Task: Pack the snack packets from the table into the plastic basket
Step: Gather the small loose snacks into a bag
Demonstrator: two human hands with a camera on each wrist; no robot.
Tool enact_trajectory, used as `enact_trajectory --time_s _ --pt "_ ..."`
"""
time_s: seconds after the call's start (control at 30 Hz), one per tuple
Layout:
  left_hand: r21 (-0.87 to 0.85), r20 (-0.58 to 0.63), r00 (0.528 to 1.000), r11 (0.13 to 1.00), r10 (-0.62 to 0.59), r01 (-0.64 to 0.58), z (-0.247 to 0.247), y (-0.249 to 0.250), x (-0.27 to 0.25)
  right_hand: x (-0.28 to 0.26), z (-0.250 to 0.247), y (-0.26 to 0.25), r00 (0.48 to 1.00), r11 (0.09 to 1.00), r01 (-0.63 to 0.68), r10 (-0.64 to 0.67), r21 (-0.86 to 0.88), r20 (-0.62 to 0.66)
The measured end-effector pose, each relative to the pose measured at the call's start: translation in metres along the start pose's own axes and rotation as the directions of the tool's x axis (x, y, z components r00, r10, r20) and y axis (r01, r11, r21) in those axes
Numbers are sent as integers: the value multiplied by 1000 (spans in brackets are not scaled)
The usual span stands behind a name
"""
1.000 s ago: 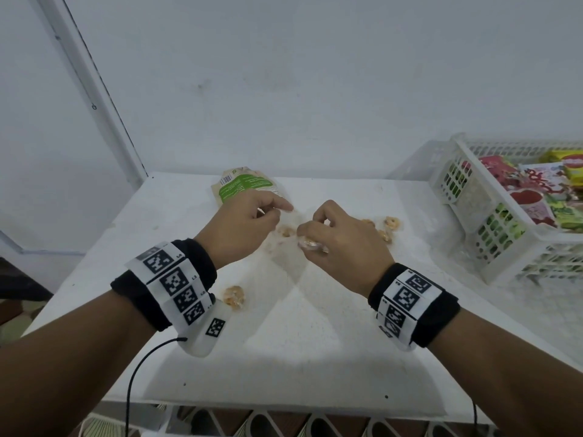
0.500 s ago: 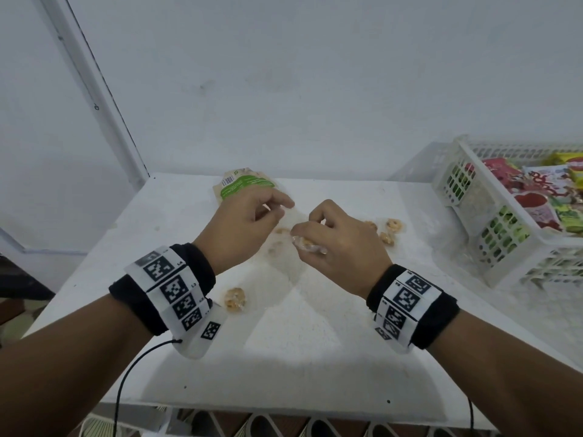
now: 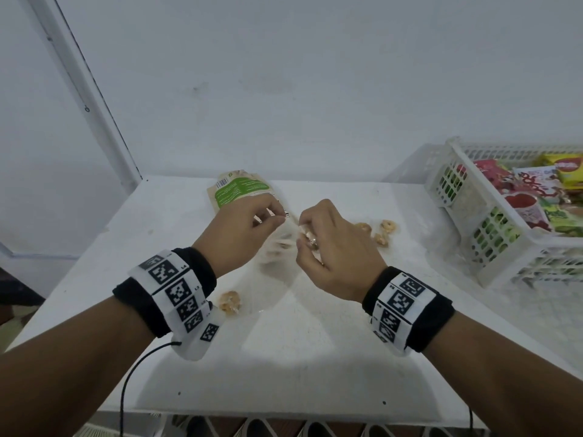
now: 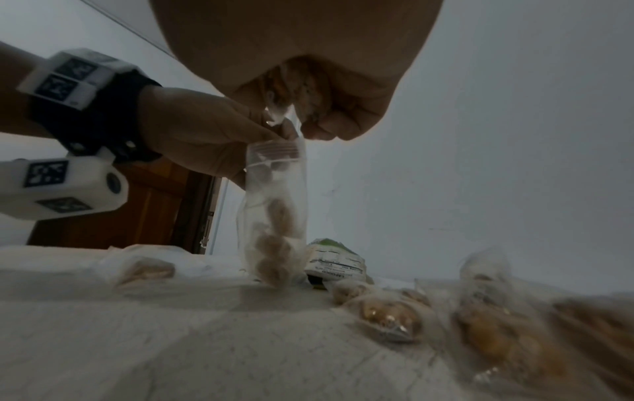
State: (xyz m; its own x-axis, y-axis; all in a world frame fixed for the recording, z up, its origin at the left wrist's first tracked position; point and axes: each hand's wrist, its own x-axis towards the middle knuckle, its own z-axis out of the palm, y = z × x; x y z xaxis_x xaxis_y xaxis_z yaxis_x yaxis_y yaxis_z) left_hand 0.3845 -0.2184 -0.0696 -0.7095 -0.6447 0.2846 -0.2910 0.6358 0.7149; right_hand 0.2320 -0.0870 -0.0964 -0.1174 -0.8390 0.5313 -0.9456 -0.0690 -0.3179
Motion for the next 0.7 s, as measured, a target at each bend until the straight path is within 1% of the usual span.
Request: enact_trajectory --time_s 0.13,0.27,0.37,0.43,0.53,0.7 --pt "14 59 998 1000 -21 21 2 -2 2 3 2 1 998 1000 7 -7 -3 -60" --pt "5 71 996 998 -55 55 2 -6 2 4 0 9 997 998 63 -63 -25 -37" --pt "-20 70 995 997 -67 68 1 -5 2 3 -2 7 1000 1000 24 -24 -2 1" --pt "-24 71 995 997 -69 71 1 -5 2 3 -3 4 1000 1000 9 -9 29 4" --pt "-28 80 994 997 -74 76 0 -6 3 4 -2 1 997 997 69 -68 33 -33" --pt "-70 85 993 994 -78 84 -3 -6 2 4 -1 5 979 980 201 -201 -2 -29"
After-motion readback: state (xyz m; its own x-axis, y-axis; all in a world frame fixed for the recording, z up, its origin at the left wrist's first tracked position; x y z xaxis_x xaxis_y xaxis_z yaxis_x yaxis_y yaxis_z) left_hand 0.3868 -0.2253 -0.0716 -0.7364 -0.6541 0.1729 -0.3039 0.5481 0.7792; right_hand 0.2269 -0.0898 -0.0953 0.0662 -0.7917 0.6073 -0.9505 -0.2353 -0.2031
